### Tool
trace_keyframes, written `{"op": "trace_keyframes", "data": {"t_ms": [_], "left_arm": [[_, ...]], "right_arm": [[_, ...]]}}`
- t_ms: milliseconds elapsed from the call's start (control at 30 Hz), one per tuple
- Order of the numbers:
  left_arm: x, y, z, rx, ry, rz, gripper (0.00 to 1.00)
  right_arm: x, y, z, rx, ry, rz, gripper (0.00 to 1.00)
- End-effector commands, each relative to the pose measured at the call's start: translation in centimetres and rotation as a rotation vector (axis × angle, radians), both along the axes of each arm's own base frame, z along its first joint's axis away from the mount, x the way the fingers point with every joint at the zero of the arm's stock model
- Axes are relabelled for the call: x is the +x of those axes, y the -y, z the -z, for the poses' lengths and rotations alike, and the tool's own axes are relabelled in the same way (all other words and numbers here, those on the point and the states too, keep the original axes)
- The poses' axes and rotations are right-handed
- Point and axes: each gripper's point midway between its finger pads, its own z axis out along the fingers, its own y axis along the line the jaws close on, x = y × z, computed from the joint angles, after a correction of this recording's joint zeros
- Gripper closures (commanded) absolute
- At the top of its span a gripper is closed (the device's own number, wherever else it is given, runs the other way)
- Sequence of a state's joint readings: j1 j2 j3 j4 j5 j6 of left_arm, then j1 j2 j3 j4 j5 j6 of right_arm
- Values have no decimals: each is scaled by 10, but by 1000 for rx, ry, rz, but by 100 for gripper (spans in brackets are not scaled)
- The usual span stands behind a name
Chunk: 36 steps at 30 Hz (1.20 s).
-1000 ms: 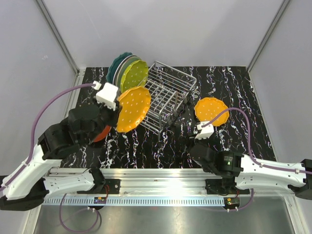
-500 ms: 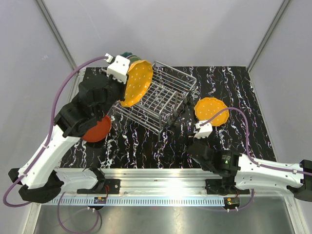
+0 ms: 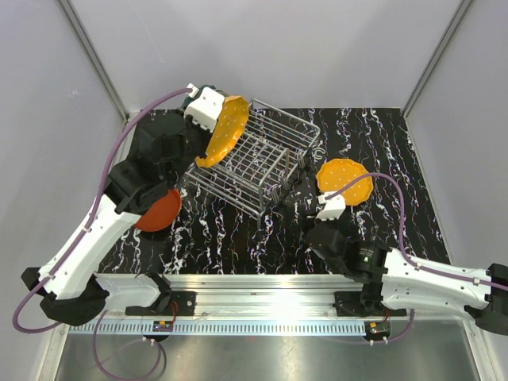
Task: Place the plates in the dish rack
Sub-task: Insert the plate into the dish rack
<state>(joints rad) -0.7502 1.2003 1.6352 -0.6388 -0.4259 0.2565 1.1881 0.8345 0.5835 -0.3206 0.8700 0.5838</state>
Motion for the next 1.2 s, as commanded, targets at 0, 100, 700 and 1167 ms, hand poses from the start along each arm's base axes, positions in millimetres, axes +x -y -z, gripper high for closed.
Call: {"op": "trace_keyframes", "data": {"t_ms": [0, 100, 700, 1167], "left_arm": [[8, -6, -71, -148, 219, -32, 100], [13, -8, -65, -131, 209, -49, 100], [30, -21, -39, -95, 178, -122, 100], [34, -19, -25, -83, 157, -124, 100]], "right_arm": [[6, -6, -1, 14, 7, -7, 44], [8, -6, 1, 11, 0, -5, 44], [19, -6, 16, 3, -42, -5, 44], [22, -7, 23, 4, -60, -6, 43]]}}
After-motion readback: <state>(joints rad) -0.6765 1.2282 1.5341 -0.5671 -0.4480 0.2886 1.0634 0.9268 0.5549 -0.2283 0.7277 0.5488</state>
